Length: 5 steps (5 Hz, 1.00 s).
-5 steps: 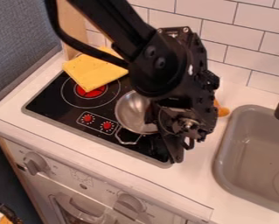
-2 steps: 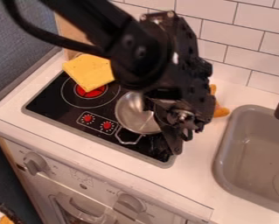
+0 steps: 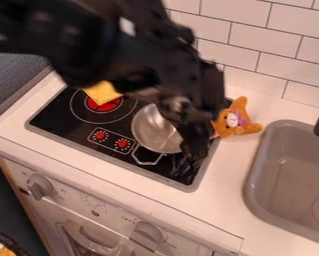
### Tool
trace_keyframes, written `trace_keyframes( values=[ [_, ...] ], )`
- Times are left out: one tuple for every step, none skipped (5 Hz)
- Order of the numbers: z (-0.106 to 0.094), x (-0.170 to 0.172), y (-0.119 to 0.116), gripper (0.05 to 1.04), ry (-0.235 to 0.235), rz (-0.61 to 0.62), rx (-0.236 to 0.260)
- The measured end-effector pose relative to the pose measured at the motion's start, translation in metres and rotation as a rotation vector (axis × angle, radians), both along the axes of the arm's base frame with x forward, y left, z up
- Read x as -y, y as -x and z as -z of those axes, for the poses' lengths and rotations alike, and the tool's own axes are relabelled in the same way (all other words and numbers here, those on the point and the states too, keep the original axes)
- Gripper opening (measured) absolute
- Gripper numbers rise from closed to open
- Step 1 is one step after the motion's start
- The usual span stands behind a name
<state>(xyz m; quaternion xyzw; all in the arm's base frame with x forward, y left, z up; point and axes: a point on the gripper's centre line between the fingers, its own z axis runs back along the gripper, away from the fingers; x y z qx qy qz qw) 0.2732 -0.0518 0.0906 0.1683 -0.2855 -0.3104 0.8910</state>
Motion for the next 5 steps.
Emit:
trace_keyframes(
  values=[
    [-0.017,-0.007,0.002,1.001,0.068,-0.022,0.037],
    [-0.027,-0.013,0.002,1.001,0.110,-0.047,0.059],
    [-0.040,-0.020,0.002,1.000,0.147,-0.061,0.102],
    [-0.050,-0.024,0.002,1.001,0.130,-0.097,0.154],
    [-0.051,-0.023,0.002,1.001,0.130,-0.098,0.157]
  ],
)
